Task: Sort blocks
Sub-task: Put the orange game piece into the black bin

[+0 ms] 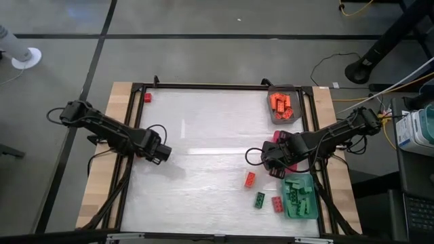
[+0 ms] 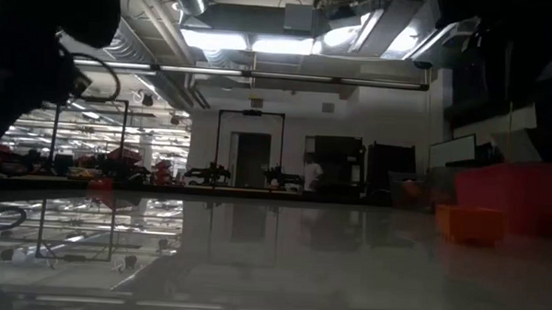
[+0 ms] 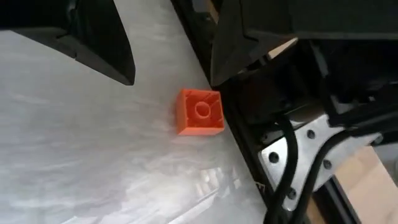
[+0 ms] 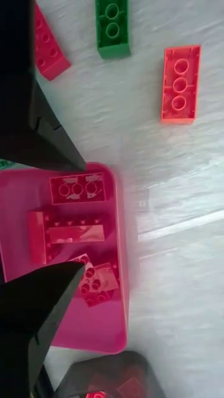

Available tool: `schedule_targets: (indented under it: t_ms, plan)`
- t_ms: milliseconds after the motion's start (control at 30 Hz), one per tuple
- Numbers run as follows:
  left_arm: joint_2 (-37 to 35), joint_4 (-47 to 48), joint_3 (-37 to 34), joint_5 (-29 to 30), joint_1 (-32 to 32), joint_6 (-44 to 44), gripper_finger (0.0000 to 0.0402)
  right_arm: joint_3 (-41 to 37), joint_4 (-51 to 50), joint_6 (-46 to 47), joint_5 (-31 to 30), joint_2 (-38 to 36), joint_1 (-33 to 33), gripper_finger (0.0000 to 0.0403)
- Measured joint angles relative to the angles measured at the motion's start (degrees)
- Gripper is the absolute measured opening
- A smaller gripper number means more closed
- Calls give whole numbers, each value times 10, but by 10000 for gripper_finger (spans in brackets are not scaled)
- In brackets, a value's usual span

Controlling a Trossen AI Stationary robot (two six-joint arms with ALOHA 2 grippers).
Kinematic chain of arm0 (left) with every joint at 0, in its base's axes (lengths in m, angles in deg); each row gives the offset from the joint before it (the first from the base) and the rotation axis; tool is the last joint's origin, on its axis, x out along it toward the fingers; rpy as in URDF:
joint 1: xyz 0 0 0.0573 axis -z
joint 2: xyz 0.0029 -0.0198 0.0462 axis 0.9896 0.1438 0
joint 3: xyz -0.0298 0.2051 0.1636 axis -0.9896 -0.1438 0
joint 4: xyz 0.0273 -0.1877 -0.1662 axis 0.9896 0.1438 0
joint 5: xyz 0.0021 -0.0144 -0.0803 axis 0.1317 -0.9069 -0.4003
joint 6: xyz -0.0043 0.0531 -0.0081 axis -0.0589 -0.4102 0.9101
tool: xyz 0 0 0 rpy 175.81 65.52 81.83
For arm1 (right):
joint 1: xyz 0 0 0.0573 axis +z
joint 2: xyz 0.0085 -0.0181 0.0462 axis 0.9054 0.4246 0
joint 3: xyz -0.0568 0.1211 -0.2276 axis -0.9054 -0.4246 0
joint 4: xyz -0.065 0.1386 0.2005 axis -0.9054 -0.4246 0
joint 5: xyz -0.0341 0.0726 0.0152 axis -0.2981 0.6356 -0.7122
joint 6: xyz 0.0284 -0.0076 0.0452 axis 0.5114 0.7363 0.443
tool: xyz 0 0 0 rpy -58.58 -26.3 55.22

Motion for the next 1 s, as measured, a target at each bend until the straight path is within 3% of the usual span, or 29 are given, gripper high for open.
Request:
schedule_targets:
  t_ms: [400, 600, 1000]
  plan:
    - [3, -21, -17, 6, 3, 48, 198, 0, 0, 0, 0, 0, 0, 248]
    - [3, -73, -17, -34, 5, 73, 198, 0, 0, -1, -1, 0, 0, 248]
    - [16, -87, -34, -11, 5, 152, 198, 0, 3, -4, -25, 0, 0, 248]
